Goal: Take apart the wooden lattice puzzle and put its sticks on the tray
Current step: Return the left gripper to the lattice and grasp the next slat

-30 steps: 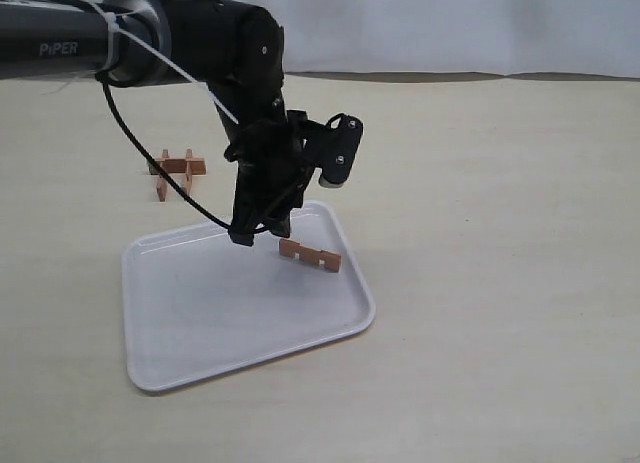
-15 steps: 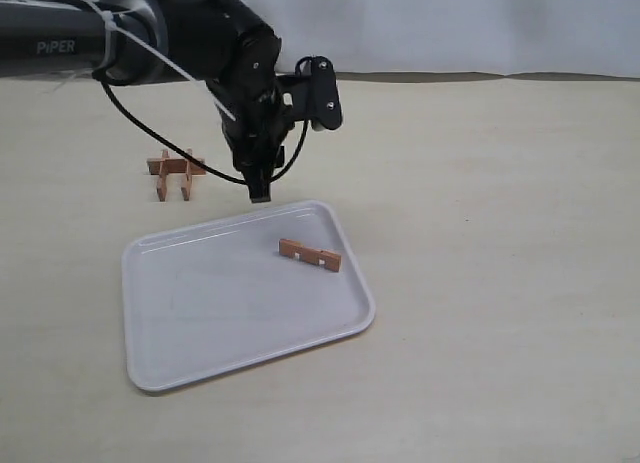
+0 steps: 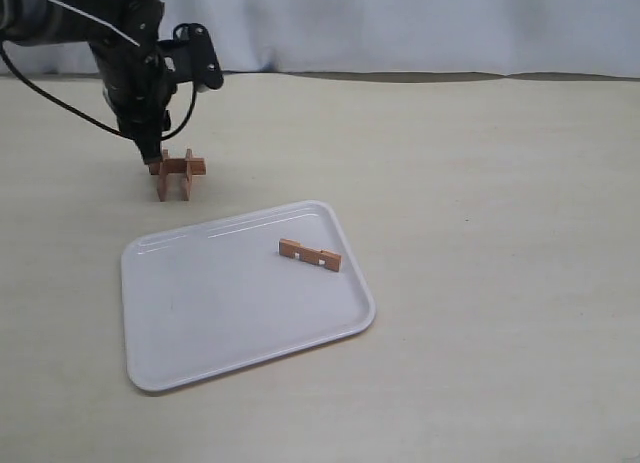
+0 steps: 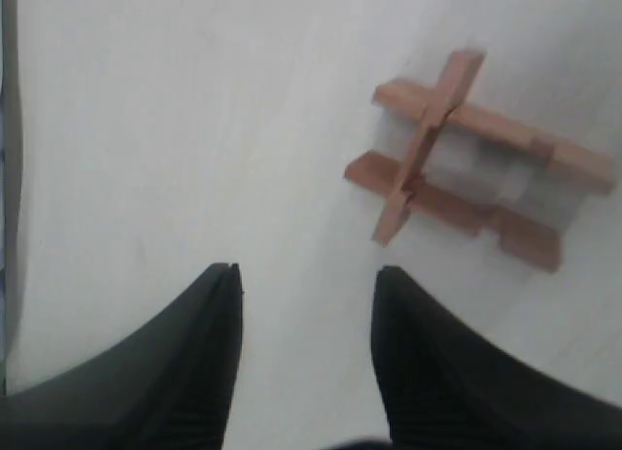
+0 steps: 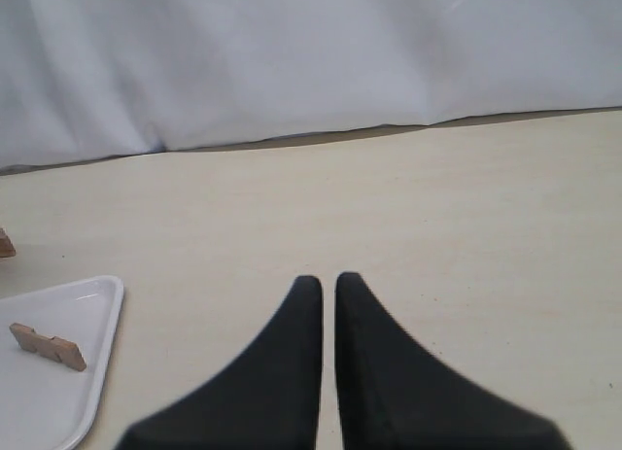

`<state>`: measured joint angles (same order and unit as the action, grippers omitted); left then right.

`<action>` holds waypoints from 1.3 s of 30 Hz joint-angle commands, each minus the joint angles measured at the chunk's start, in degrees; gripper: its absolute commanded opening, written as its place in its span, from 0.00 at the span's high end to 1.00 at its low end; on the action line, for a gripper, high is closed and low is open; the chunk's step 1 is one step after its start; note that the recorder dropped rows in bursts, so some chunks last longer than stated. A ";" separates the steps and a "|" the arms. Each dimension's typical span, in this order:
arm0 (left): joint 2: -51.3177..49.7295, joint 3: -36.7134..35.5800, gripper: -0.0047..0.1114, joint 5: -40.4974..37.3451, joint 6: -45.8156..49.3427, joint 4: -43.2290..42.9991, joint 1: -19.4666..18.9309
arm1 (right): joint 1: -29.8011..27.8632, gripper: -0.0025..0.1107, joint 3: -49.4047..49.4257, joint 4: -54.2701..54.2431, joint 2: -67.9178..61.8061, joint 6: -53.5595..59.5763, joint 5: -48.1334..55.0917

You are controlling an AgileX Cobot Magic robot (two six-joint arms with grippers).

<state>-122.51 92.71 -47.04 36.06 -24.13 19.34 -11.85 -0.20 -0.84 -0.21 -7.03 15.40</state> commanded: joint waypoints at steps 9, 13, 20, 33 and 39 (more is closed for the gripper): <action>0.08 0.03 0.59 -2.38 19.55 11.30 -9.96 | -0.03 0.94 0.20 0.05 0.21 -0.01 -0.48; 0.08 0.03 0.59 -2.91 35.40 22.39 -12.44 | -0.03 0.94 0.20 0.05 0.21 -0.01 -0.48; 0.08 0.03 0.72 -0.37 51.38 31.50 -13.97 | -0.03 0.94 0.20 0.05 0.21 -0.01 -0.48; -4.06 0.03 0.73 2.80 51.51 37.67 -13.88 | -0.03 0.94 0.20 0.05 0.21 -0.01 -0.48; -5.15 0.03 0.73 3.08 51.51 38.21 -13.88 | -0.03 0.94 0.20 0.05 0.21 -0.01 -0.48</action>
<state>-127.46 92.71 -44.37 87.42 13.39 5.37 -11.85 -0.20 -0.84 -0.21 -7.03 15.40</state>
